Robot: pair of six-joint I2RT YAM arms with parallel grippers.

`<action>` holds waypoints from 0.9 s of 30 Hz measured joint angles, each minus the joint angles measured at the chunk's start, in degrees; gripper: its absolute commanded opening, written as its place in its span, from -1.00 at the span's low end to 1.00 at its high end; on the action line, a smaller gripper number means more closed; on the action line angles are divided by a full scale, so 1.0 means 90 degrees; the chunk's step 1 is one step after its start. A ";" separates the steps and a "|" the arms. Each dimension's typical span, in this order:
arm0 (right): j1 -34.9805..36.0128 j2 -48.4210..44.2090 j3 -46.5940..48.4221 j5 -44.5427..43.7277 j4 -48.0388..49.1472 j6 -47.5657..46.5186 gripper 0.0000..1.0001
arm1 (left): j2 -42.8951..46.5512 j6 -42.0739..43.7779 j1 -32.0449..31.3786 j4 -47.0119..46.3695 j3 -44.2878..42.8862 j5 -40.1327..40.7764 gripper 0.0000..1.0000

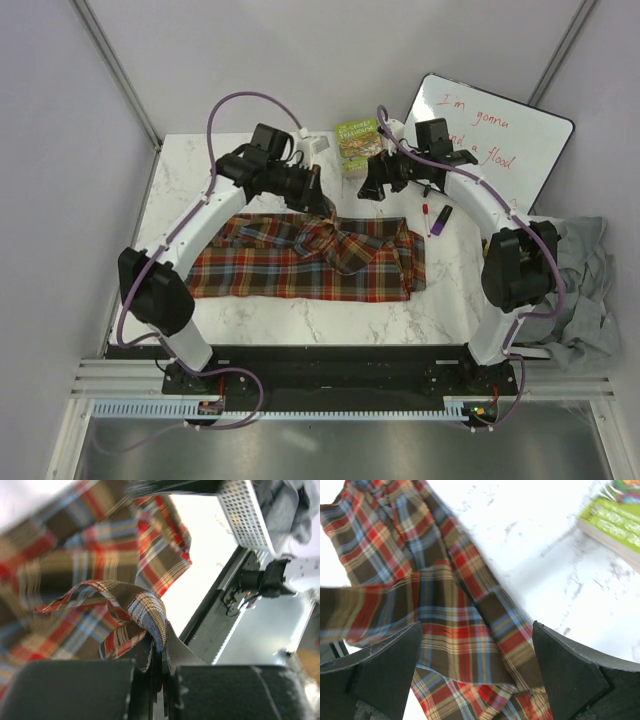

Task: Fold and stack the long sleeve shirts
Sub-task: Fold the shirt

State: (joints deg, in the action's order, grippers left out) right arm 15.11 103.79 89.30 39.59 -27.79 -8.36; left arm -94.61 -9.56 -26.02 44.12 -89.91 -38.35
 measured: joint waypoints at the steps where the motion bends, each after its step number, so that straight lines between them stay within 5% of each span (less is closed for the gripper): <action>1: -0.0104 0.0044 0.0015 0.0017 -0.0039 0.0000 0.96 | -0.0170 0.0180 -0.0153 0.0097 -0.0347 0.0007 -0.96; 9: -0.0532 0.0129 0.0083 0.0107 -0.0442 -0.0216 0.96 | -0.0889 0.1212 -0.1139 0.0797 -0.1936 -0.0092 -0.96; 15: -0.0539 0.0129 0.0083 0.0146 -0.0646 -0.0386 0.96 | -0.1098 0.1865 -0.1268 0.1394 -0.2203 -0.0284 -0.96; 21: -0.0539 0.0129 0.0083 0.0216 -0.0801 -0.0503 0.96 | -0.0772 0.2509 -0.0848 0.1858 -0.1443 -0.0270 -0.96; 27: -0.0539 0.0129 0.0083 0.0330 -0.0845 -0.0551 0.96 | -0.0364 0.3310 0.0359 0.2208 -0.0704 -0.0121 -0.97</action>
State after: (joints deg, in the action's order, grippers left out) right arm 10.26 104.95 90.04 42.57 -35.40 -13.32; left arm -97.89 20.23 -22.79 63.99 -96.25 -39.44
